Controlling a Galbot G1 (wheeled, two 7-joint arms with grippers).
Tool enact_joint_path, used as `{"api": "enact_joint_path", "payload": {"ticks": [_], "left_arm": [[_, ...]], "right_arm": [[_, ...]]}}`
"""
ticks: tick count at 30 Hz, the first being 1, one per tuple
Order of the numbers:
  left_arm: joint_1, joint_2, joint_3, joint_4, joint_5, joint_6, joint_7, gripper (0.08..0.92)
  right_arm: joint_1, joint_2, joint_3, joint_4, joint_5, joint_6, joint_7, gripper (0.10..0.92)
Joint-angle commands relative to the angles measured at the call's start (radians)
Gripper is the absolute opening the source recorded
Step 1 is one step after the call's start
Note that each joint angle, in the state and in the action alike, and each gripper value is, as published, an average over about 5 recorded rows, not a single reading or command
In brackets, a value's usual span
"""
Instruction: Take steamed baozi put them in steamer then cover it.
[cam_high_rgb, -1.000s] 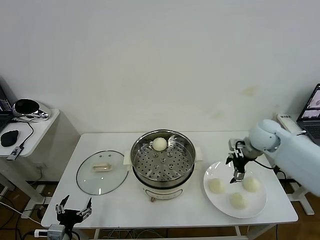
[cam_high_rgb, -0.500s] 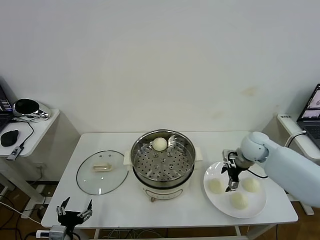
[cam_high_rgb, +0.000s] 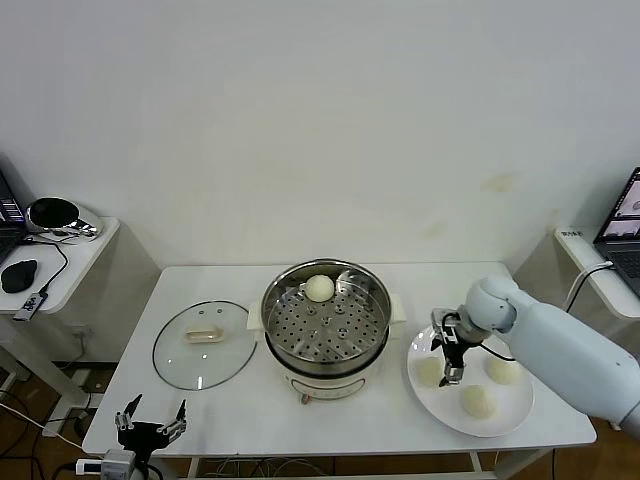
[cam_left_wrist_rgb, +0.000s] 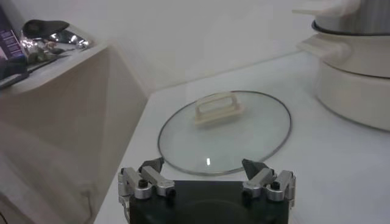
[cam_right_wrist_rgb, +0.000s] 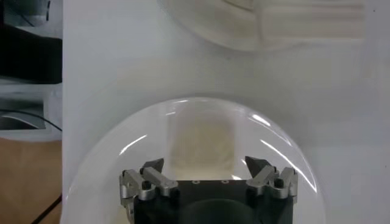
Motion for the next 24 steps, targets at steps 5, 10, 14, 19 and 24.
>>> {"api": "enact_joint_path", "payload": {"ticks": [5, 10, 14, 19, 24], "left_arm": [[-0.004, 0.002, -0.001, 0.008, 0.0, 0.001, 0.0, 0.823], [-0.006, 0.002, -0.001, 0.011, 0.0, 0.001, 0.0, 0.823], [-0.007, 0.0, 0.001, 0.011, 0.001, 0.001, 0.0, 0.823], [-0.006, 0.0, 0.001, 0.011, 0.002, 0.001, 0.0, 0.823], [-0.004, 0.0, 0.001, 0.01, 0.003, 0.0, 0.0, 0.823]], "right_arm": [[-0.012, 0.018, 0.003, -0.025, -0.02, 0.024, -0.001, 0.823], [-0.015, 0.013, 0.005, -0.027, -0.02, 0.025, -0.004, 0.823], [-0.014, 0.013, 0.008, -0.03, -0.008, 0.022, 0.005, 0.802], [-0.014, 0.011, 0.009, -0.029, 0.003, 0.021, 0.006, 0.681], [-0.019, 0.011, 0.01, -0.027, 0.009, 0.019, 0.006, 0.561]]}}
